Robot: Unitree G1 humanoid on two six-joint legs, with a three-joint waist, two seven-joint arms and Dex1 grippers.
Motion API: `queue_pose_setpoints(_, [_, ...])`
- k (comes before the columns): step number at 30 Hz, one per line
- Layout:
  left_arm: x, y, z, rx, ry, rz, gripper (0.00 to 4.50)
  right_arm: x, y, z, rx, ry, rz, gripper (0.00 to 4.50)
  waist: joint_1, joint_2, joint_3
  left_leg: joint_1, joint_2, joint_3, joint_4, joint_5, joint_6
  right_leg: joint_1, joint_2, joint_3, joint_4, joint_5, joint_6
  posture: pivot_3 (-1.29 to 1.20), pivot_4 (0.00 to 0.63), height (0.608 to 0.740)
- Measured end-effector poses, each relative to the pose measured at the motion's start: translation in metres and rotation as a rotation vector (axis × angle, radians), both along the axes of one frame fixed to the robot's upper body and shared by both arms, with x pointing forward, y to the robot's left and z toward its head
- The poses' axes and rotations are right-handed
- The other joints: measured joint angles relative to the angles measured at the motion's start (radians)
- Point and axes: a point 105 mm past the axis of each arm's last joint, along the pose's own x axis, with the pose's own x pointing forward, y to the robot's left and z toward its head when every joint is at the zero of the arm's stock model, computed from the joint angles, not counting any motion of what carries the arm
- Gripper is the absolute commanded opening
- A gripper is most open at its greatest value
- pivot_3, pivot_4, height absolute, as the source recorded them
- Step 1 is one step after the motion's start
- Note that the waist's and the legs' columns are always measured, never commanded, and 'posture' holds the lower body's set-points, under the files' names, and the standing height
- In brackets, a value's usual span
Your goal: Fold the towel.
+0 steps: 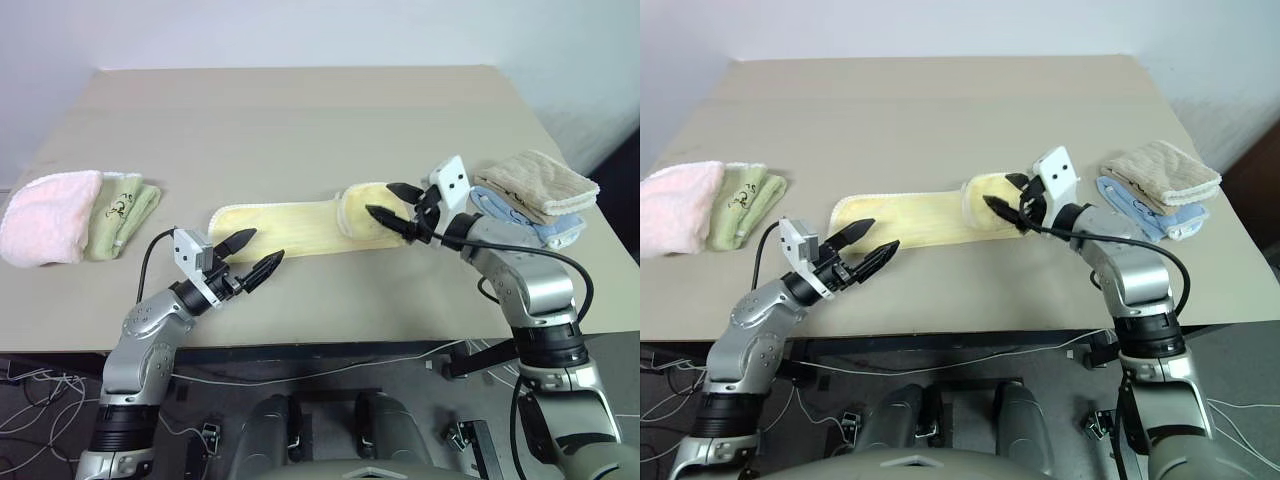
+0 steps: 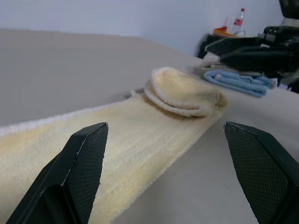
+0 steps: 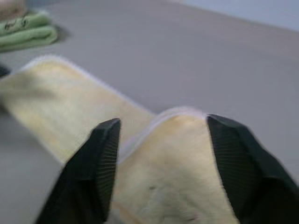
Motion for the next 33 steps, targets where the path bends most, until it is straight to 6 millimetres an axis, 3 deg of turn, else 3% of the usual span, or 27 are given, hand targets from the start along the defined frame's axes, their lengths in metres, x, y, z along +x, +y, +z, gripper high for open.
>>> queue_pose_setpoints(5, [0.004,-0.003,0.003,-0.129,0.075,0.086,4.14,0.026,0.005,-0.019,0.033,0.035,-0.040,0.35,0.000,0.000,0.000,0.000,-0.001,0.000,0.000,0.000,0.000,0.000,0.001,0.000,0.000,0.000,0.000,0.00,0.150,0.740])
queue_pose_setpoints(8, [0.002,-0.006,0.008,-0.205,0.113,0.115,4.14,0.036,0.013,-0.039,-0.010,0.060,-0.037,0.35,0.000,0.000,0.000,0.000,-0.001,0.000,0.000,0.002,-0.003,0.001,0.001,0.000,0.000,0.000,0.000,0.00,0.150,0.740])
queue_pose_setpoints(12, [-0.005,-0.008,0.007,-0.222,0.176,0.149,4.14,0.036,0.023,-0.080,-0.086,0.141,-0.003,0.35,-0.001,0.000,0.000,0.000,-0.001,0.000,0.000,0.003,-0.005,0.001,0.001,0.000,0.000,0.000,0.000,0.00,0.150,0.740])
queue_pose_setpoints(13, [-0.006,-0.007,0.005,-0.217,0.195,0.165,4.14,0.037,0.025,-0.080,-0.093,0.128,0.004,0.35,-0.002,0.000,0.000,0.000,-0.001,0.000,0.000,0.003,-0.005,0.001,0.001,0.000,0.000,0.000,0.000,0.00,0.150,0.740])
queue_pose_setpoints(20, [-0.018,-0.011,-0.002,-0.243,0.273,0.270,4.14,0.034,0.035,-0.077,-0.095,0.093,0.078,0.35,-0.004,0.000,0.000,0.003,0.000,0.000,0.000,0.003,-0.005,0.003,0.002,0.000,0.000,0.000,0.000,0.00,0.150,0.740])
queue_pose_setpoints(24, [-0.021,-0.003,-0.016,-0.289,0.390,0.391,4.31,0.025,0.044,-0.050,-0.046,0.005,0.186,0.33,-0.002,0.000,0.000,0.003,0.000,0.000,0.000,0.001,-0.002,0.003,0.001,0.000,0.000,0.000,0.000,0.00,0.150,0.740])
queue_pose_setpoints(25, [-0.022,0.002,-0.018,-0.328,0.420,0.430,4.49,0.025,0.044,-0.043,-0.042,-0.016,0.195,0.33,0.001,0.000,0.000,0.003,0.000,0.000,0.000,0.000,-0.001,0.003,0.000,0.000,0.000,0.000,0.000,0.00,0.150,0.740])
queue_pose_setpoints(33, [-0.021,0.026,-0.017,-0.650,0.564,0.602,4.49,0.035,0.033,-0.021,-0.039,-0.082,0.171,0.33,0.003,-0.001,0.000,0.003,0.000,-0.001,0.000,0.000,-0.003,0.003,-0.001,0.000,0.000,-0.001,-0.002,0.00,0.150,0.740])
